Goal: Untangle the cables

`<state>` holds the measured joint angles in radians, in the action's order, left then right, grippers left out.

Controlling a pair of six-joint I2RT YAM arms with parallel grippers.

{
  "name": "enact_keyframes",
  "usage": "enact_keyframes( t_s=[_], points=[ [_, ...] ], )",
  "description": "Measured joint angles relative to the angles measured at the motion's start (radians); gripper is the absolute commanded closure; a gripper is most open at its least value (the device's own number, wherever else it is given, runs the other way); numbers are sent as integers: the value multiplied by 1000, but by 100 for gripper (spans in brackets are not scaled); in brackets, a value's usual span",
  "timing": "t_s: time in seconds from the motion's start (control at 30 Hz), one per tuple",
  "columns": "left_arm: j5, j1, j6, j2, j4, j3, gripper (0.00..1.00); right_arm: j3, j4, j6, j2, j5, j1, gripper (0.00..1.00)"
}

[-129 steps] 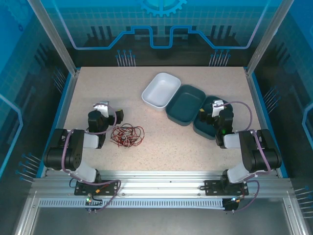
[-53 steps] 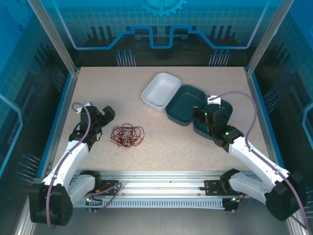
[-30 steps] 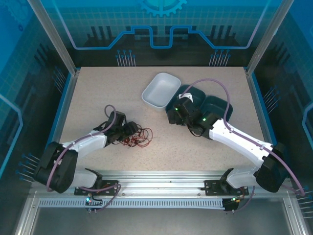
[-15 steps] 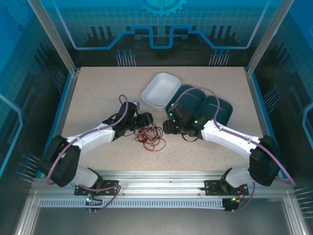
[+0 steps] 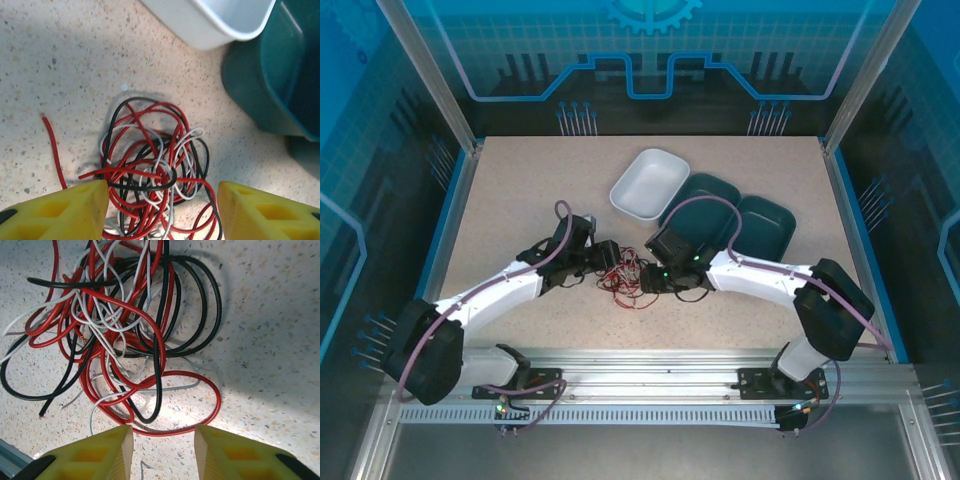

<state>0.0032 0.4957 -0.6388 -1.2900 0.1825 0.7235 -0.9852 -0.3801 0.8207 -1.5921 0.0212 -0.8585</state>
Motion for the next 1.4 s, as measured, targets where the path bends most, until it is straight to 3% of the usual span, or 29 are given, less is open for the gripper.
enact_keyframes(
  t_s=[0.37,0.5,0.63,1.0,1.4],
  points=[
    [30,0,22,-78,-18,0,49,0,61,37,-81,-30,0,71],
    [40,0,25,-96,-39,0,56,-1,60,43,-105,-30,-1,88],
    [47,0,37,-109,-58,0,62,-10,57,38,-105,-29,-1,96],
    [46,0,39,-164,-92,0,75,-49,-34,-12,68,43,-7,100],
    [33,0,36,-171,-98,0,81,-164,-86,-149,202,113,-58,100]
  ],
)
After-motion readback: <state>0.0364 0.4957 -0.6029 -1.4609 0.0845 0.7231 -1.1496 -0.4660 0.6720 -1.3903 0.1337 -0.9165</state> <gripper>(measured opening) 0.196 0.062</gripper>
